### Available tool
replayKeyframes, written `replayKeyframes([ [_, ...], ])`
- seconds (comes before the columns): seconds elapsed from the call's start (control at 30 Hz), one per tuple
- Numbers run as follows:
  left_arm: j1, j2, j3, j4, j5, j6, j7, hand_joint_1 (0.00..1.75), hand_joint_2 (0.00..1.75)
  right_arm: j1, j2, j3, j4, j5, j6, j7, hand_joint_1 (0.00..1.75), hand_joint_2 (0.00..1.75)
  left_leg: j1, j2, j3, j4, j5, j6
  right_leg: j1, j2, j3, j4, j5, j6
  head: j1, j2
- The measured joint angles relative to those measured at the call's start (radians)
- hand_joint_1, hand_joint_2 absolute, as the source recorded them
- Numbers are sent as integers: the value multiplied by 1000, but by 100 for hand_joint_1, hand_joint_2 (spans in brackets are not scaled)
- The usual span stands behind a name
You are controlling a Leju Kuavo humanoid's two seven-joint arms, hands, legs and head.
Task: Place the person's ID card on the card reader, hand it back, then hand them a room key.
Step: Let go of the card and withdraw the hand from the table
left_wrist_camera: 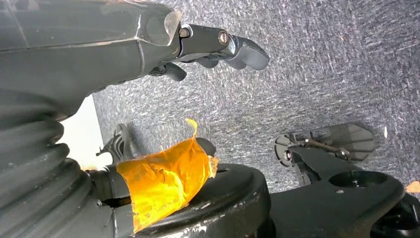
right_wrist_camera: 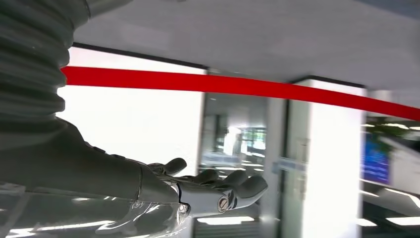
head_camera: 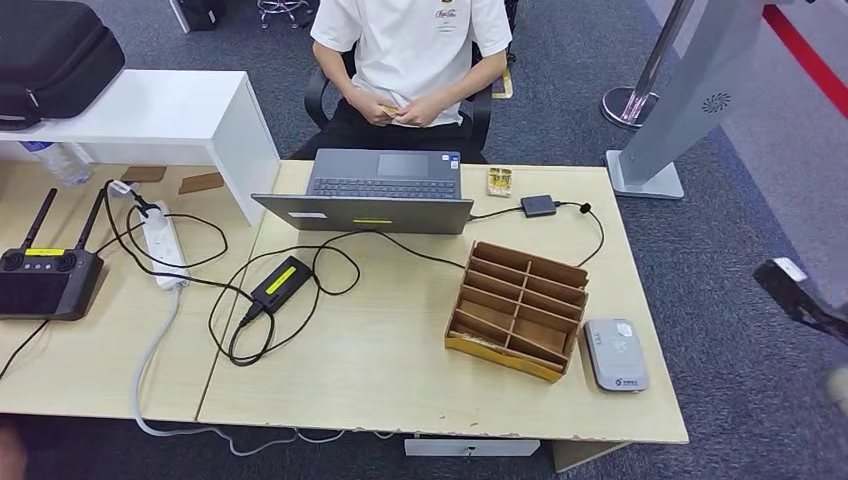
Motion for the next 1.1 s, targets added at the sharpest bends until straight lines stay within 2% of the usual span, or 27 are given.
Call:
replayKeyframes([
  [0.1, 0, -1, 14, 0, 9, 1, 2, 0, 175, 119, -22, -125, 24, -33, -9, -3, 0, 175, 0, 0, 0, 0, -1, 0, 1, 0, 0, 0, -1, 0, 0, 0],
  [0.2, -1, -4, 26, 0, 15, 0, 8, 0, 175, 224, -8, -240, 65, -53, -22, -18, 0, 175, 0, 0, 0, -1, -1, -1, 1, 0, 0, 0, -2, 0, 0, 0],
  [0.3, -2, -7, 39, 0, 19, 3, 14, 0, 175, 302, 36, -345, 114, -42, -21, -30, 0, 175, 0, 1, 1, -2, -1, -1, 1, 1, 0, 0, -2, -1, 0, 0],
  [0.4, -3, -10, 51, 0, 26, 0, 23, 0, 175, 359, 107, -453, 164, -61, -6, -46, 0, 175, 1, 2, 2, -3, -1, -1, 1, 2, 0, 0, -3, -1, 0, 0],
  [0.53, -4, -11, 63, 0, 29, -23, 37, 0, 0, 407, 216, -559, 214, -109, 39, -69, 0, 175, 2, 4, 3, -4, -1, -1, 1, 4, 0, 0, -3, -2, 0, 0],
  [0.67, -5, -15, 68, 0, 27, -30, 66, 0, 175, 433, 330, -635, 253, -112, 89, -47, 0, 175, 3, 7, 4, -4, -1, -2, 2, 6, 0, 1, -3, -2, 0, 0],
  [0.87, -12, -17, 70, 0, 8, -9, 93, 0, 175, 451, 489, -687, 283, -98, 174, 25, 0, 175, 3, 10, 5, -5, -1, -2, 2, 9, 0, 1, -3, -2, 0, 0],
  [1.1, -15, -18, 71, 0, -23, 28, 140, 0, 175, 452, 672, -684, 314, -41, 250, 111, 0, 175, 4, 12, 5, -5, -1, -3, 3, 11, 0, 1, -2, -3, 1, 0],
])
